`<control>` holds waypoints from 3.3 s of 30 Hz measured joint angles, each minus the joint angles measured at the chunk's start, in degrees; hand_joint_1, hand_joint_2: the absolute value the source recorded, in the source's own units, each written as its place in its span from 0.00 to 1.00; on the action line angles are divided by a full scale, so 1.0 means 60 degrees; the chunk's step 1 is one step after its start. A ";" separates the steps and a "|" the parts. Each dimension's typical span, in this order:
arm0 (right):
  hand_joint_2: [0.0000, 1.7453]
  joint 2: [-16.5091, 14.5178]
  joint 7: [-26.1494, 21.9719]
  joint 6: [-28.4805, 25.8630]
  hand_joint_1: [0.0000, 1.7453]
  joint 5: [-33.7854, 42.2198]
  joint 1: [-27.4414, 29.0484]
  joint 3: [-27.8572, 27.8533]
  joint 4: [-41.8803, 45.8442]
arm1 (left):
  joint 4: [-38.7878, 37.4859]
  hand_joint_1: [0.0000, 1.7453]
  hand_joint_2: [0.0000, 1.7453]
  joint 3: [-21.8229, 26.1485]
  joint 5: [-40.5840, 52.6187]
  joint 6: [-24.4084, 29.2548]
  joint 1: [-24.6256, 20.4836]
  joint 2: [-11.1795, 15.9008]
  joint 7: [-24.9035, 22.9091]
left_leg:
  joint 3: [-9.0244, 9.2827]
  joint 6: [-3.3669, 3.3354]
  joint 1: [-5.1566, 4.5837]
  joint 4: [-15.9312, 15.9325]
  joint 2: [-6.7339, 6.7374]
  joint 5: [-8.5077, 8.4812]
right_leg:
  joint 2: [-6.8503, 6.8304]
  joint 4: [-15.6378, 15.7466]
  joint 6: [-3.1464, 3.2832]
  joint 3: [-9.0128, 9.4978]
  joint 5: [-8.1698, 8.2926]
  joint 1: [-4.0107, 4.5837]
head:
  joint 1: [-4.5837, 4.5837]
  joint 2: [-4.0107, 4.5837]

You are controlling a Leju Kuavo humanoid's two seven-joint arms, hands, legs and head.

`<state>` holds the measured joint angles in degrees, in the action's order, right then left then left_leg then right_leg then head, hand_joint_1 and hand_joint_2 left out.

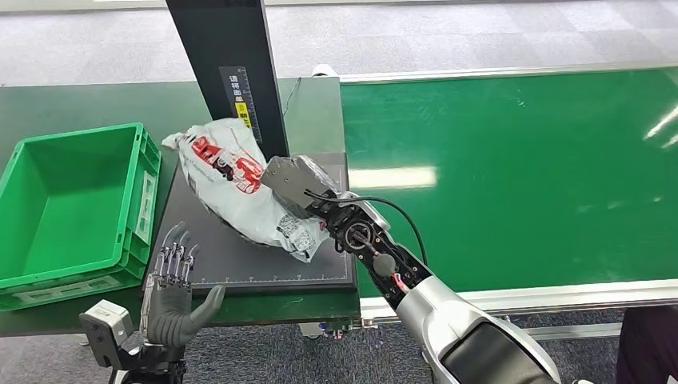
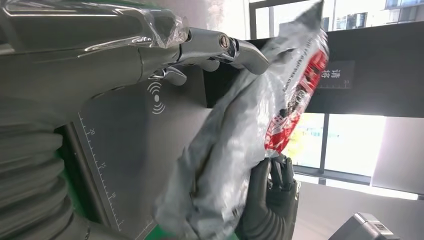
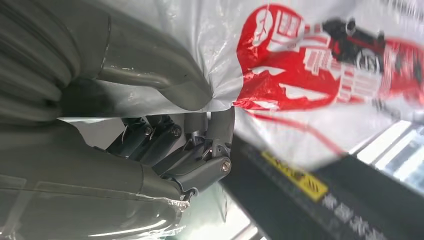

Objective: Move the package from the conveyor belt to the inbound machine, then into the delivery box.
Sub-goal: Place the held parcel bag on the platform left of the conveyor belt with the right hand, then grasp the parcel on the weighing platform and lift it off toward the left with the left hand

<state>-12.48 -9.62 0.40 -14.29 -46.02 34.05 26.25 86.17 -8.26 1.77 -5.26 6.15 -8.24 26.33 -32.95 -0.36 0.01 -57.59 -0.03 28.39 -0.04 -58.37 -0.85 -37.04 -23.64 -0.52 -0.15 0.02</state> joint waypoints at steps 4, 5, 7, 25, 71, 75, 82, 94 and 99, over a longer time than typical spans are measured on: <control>1.00 0.0003 -0.0232 -0.0484 0.57 0.0073 0.0005 -0.0041 0.0013 | 0.0017 0.00 1.00 -0.0031 0.0000 0.0010 0.0009 -0.0004 -0.0002 | 0.0000 0.0000 0.0000 0.0000 -0.0002 0.0000 | -0.0001 0.0000 0.0000 0.0000 0.0000 0.0000 | -0.0001 0.0001; 1.00 0.0003 -0.0288 -0.0582 0.32 0.0103 0.0003 -0.0059 0.0024 | 0.0017 0.00 1.00 -0.0036 0.0000 0.0013 0.0010 -0.0004 -0.0002 | 0.0000 0.0000 0.0000 0.0000 -0.0001 0.0000 | -0.0001 0.0000 0.0000 0.0000 0.0000 0.0000 | -0.0001 0.0000; 1.00 0.0004 -0.0339 -0.0567 0.00 0.0181 -0.0002 -0.0085 0.0046 | 0.0017 0.00 1.00 -0.0049 0.0000 0.0017 0.0009 -0.0004 -0.0002 | 0.0000 0.0000 0.0000 0.0000 0.0000 0.0000 | 0.0000 0.0000 0.0000 0.0000 0.0000 0.0000 | -0.0001 -0.0001; 1.00 0.0035 -0.1537 0.0206 0.00 0.1913 0.0142 -0.0593 0.0513 | 0.0017 0.00 1.00 -0.0115 -0.0024 0.0285 0.0008 -0.0004 0.0117 | 0.0002 0.0000 0.0000 -0.0001 -0.0002 0.0000 | -0.0001 0.0001 0.0004 -0.0001 0.0003 0.0000 | 0.0000 0.0000; 1.00 0.0346 -0.2693 0.1058 0.00 0.6826 0.4572 -0.3373 0.7790 | -0.8581 0.00 1.00 -0.3528 0.6003 0.1920 -0.5576 0.0123 -0.0976 | 0.0056 0.0023 -0.0002 0.0000 -0.0053 -0.0003 | -0.0048 0.0003 0.0030 0.0071 0.0005 -0.0001 | 0.0000 0.0000; 1.00 0.0346 -0.2688 0.1059 0.00 0.6830 0.4588 -0.3374 0.7848 | -0.8814 0.22 1.00 -0.3620 0.5999 0.1884 -0.5749 0.0078 -0.0969 | 0.0065 0.0024 -0.0002 0.0000 -0.0053 -0.0005 | -0.0048 0.0003 0.0030 0.0078 0.0005 -0.0001 | 0.0000 0.0000; 1.00 0.0346 -0.2681 0.1159 0.00 0.6845 0.4804 -0.3376 0.8072 | -0.9022 1.00 1.00 -0.3738 0.5742 0.2056 -0.5909 0.0067 -0.0863 | 0.0066 0.0025 -0.0001 0.0001 -0.0051 -0.0005 | -0.0046 0.0002 0.0031 0.0078 0.0005 0.0000 | 0.0000 0.0000; 1.00 0.0350 -0.2685 0.1284 0.00 0.6797 0.5126 -0.3361 0.8334 | -0.8600 1.00 1.00 -0.3738 0.4801 0.2841 -0.5797 0.0306 -0.0150 | 0.0053 0.0026 0.0000 0.0002 -0.0050 -0.0005 | -0.0042 0.0001 0.0031 0.0062 0.0005 0.0001 | 0.0000 0.0000; 1.00 0.0350 -0.2685 0.1282 0.00 0.6797 0.5135 -0.3359 0.8338 | -0.8483 1.00 1.00 -0.3738 0.4795 0.2860 -0.5755 0.0359 -0.0138 | 0.0052 0.0026 0.0000 0.0001 -0.0050 -0.0005 | -0.0041 0.0001 0.0031 0.0059 0.0005 0.0001 | 0.0000 0.0000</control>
<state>-10.38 -25.73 8.09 26.49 -15.21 13.90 76.28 35.27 -30.69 30.54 11.91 -28.38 -6.09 25.50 -32.64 -0.21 0.01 -57.58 -0.33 28.37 -0.29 -58.36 -0.67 -36.69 -23.61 -0.51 -0.15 0.02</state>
